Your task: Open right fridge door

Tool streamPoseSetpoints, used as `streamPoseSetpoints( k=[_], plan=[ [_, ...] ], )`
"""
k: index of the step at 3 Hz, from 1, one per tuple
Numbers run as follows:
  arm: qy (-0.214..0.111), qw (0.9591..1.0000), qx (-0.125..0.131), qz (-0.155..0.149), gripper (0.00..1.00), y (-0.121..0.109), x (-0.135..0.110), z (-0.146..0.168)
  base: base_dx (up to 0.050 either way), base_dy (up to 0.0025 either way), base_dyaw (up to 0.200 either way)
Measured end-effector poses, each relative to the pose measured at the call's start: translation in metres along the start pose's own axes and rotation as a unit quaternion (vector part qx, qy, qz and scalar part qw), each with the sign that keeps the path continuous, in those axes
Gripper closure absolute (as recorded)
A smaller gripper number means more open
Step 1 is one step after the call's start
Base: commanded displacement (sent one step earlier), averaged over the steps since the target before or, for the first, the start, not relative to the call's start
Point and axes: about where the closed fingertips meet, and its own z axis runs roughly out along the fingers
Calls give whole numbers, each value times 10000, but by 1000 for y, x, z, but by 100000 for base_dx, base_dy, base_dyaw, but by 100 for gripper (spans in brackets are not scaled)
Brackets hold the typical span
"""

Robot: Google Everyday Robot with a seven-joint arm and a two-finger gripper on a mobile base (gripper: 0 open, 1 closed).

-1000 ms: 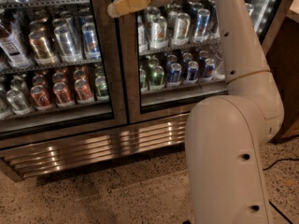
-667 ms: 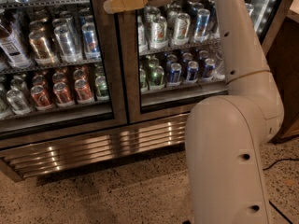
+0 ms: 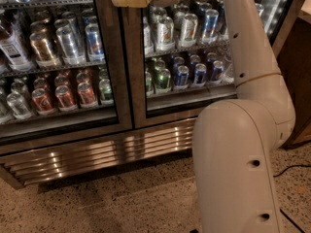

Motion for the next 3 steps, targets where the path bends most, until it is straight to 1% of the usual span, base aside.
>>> streamPoseSetpoints(
  k=[1,2,3],
  plan=[
    [0,10000,0,0,100,0,0,0,-4700,0,-2],
    [0,10000,0,0,100,0,0,0,-2337,-209,17619],
    [0,10000,0,0,100,0,0,0,3,-3,-19972]
  ],
)
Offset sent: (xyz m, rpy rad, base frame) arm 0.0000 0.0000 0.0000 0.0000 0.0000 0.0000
